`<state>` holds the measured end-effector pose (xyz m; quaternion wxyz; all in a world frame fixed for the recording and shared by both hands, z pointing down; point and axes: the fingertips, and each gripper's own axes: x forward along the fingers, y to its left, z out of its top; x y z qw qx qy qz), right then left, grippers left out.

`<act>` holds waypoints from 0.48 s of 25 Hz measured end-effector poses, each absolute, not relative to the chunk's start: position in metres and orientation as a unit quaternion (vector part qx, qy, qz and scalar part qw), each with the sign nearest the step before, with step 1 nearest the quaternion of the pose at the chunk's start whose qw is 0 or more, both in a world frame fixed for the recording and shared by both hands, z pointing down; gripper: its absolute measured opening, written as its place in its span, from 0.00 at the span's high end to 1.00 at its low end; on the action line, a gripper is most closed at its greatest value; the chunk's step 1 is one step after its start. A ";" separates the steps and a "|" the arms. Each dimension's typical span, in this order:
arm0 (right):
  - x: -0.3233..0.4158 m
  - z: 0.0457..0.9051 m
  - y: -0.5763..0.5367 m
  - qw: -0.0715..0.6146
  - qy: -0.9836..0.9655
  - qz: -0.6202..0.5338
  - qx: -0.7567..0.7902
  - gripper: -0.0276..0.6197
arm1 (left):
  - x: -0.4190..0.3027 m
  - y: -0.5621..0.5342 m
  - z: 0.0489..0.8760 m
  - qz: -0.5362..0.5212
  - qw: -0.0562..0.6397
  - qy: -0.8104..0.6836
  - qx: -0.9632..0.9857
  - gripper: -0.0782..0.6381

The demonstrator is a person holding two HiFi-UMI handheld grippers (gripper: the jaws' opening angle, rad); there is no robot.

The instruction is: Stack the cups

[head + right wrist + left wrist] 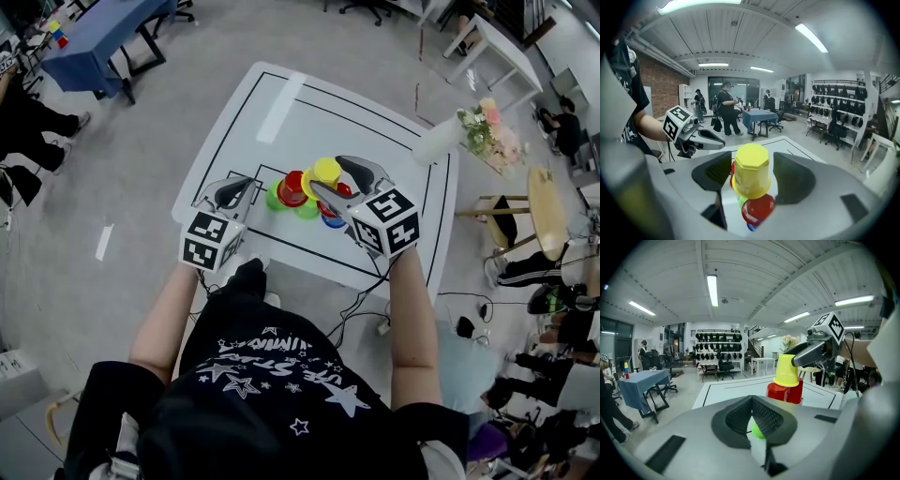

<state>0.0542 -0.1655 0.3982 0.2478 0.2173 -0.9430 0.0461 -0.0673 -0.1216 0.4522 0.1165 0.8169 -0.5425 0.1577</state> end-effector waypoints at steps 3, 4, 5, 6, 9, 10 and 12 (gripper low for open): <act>0.056 0.392 -0.166 0.239 -0.944 0.046 0.224 0.50 | -0.068 -0.122 0.449 0.157 0.113 -0.544 0.816 0.88; 0.058 0.390 -0.166 0.236 -0.944 0.045 0.227 0.50 | -0.068 -0.122 0.449 0.157 0.112 -0.545 0.816 0.88; 0.060 0.388 -0.165 0.233 -0.944 0.045 0.230 0.50 | -0.068 -0.122 0.448 0.158 0.111 -0.545 0.816 0.88; 0.062 0.385 -0.164 0.229 -0.944 0.044 0.233 0.50 | -0.068 -0.121 0.448 0.159 0.111 -0.546 0.815 0.88; 0.075 0.378 -0.160 0.211 -0.944 0.042 0.249 0.50 | -0.068 -0.116 0.445 0.158 0.109 -0.550 0.813 0.88; 0.081 0.376 -0.158 0.203 -0.944 0.044 0.256 0.50 | -0.067 -0.113 0.443 0.157 0.108 -0.552 0.812 0.88; 0.093 0.375 -0.155 0.185 -0.943 0.051 0.271 0.50 | -0.067 -0.106 0.441 0.156 0.106 -0.557 0.809 0.88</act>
